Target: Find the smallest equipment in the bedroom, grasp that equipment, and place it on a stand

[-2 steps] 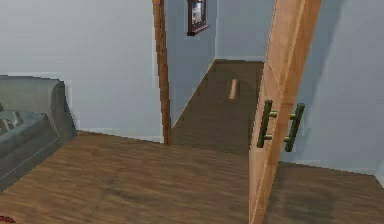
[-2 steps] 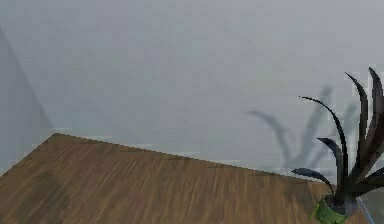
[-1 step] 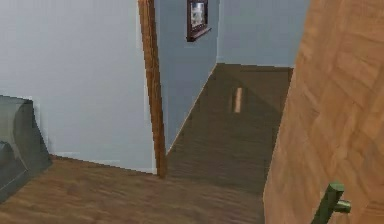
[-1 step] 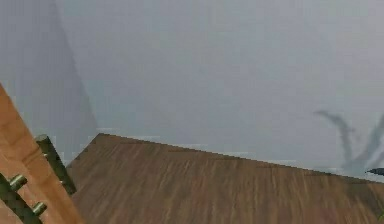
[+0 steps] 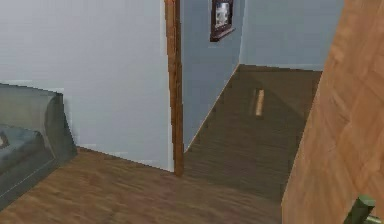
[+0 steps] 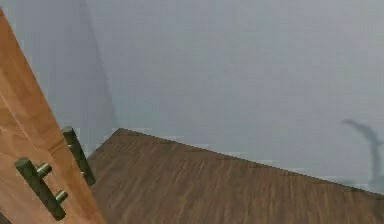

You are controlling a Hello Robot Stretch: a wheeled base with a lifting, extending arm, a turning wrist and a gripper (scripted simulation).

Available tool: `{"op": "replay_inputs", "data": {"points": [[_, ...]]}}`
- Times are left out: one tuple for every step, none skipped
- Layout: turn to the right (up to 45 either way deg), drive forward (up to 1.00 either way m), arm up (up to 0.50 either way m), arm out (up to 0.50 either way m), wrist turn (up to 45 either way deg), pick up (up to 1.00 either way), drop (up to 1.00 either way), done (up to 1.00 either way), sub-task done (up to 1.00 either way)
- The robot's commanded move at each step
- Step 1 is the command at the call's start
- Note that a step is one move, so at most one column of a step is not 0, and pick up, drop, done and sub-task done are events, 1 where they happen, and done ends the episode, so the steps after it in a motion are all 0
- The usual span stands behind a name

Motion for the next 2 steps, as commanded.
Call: {"op": "replay_inputs", "data": {"points": [[0.0, 0.40, 0.00, 0.00, 0.0, 0.00, 0.00, 0.00, 0.00], [21.0, 0.00, 0.00, 0.00, 0.0, 0.00, 0.00, 0.00, 0.00]]}}
